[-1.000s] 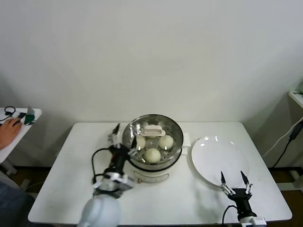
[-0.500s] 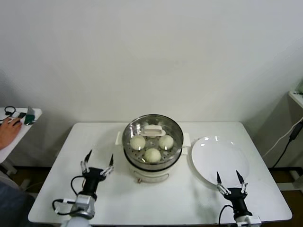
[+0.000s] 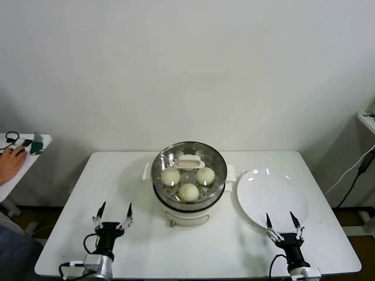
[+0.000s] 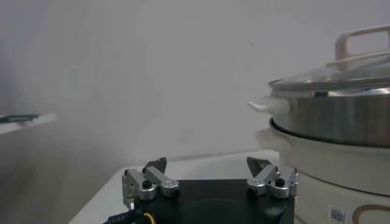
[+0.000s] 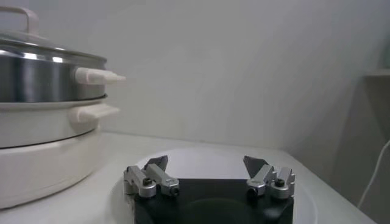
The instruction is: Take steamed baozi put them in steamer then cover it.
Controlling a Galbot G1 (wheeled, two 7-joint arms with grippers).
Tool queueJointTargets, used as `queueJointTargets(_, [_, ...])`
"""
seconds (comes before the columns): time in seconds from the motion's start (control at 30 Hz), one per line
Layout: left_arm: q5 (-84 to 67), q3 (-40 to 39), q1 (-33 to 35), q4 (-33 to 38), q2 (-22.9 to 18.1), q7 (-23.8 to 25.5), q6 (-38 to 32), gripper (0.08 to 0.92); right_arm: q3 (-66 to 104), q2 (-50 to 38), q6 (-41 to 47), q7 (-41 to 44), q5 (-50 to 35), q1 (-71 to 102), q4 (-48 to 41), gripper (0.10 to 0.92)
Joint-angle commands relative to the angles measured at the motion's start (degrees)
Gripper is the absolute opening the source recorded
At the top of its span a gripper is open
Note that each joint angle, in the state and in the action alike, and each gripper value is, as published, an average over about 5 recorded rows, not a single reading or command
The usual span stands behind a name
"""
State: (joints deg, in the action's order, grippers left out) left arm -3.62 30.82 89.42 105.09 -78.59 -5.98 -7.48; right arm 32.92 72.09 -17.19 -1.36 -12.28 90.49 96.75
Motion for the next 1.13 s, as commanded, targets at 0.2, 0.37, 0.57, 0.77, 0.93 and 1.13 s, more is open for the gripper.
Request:
queueJointTargets(0.2, [-2.70,0.82,0.79,-1.63,-0.12,-0.29,-1.83,0.823,-0.10,0.25,-0.28,-0.07,0.00,0.08,0.16,0.823])
queueJointTargets(0.37, [-2.61,0.57,0.80,-1.64,-0.22,-0.26,-1.98,0.823,-0.07,0.27,-0.07,0.19,-0.23,0.31,0.52,0.823])
queueJointTargets(0.57, [-2.62,0.28,0.90,-1.22,-0.36,-0.05,-1.83,0.823,-0.07,0.34,-0.01,0.35,-0.23,0.30,0.67,0.823])
queueJointTargets(0.77, [-2.92,-0.13,1.12,-1.09,-0.48,1.17,-2.34,0.823,-0.15,0.37,0.04,0.40,-0.30,0.27,0.66,0.823])
queueJointTargets(0.93, [-3.11,-0.59,1.52,-0.58,-0.32,2.01,-2.70,0.823,-0.27,0.35,0.17,0.41,-0.47,0.14,0.53,0.823])
queueJointTargets(1.13, [-3.33,-0.69,1.37,-0.14,-0.43,2.20,-2.73,0.823,-0.48,0.36,0.20,0.47,-0.51,-0.05,0.37,0.823])
